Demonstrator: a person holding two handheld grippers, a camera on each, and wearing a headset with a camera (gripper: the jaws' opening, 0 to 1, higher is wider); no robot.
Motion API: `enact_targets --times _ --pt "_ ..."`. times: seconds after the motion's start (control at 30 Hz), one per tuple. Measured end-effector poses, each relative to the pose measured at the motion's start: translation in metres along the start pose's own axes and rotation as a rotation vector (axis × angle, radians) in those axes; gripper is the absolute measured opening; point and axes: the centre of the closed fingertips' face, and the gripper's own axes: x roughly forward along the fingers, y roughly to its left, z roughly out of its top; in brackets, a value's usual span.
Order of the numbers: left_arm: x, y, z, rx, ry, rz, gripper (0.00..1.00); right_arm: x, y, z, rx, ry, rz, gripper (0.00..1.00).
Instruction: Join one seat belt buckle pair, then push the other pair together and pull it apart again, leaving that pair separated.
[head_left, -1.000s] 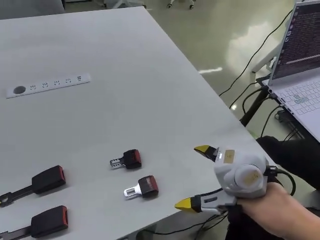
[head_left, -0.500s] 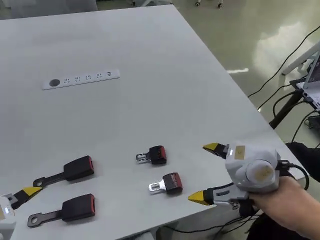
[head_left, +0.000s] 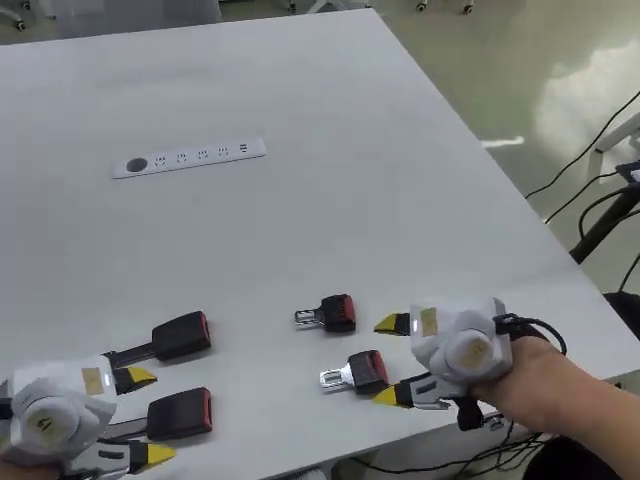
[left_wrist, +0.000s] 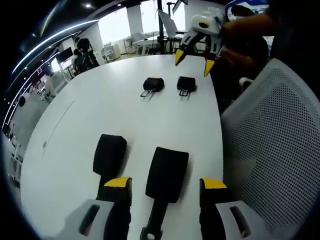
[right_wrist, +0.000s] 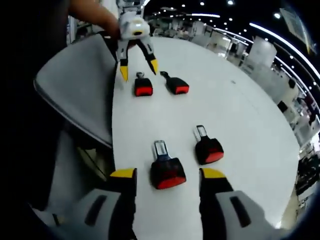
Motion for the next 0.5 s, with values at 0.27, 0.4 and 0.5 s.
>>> enact_targets --times 0.27,0.4,0.5 --pt "0.013 0.001 -0.009 0.058 0.064 -0.060 0.48 0.024 0.002 -0.012 -0.063 0.065 0.080 0.41" --pt "0.021 0.002 -0.010 0.065 0.082 -0.079 0.45 0.031 0.002 -0.018 -0.082 0.085 0.107 0.39" --pt "0.025 0.002 -0.012 0.093 0.111 -0.097 0.39 0.033 0.001 -0.021 -0.080 0.088 0.126 0.36"
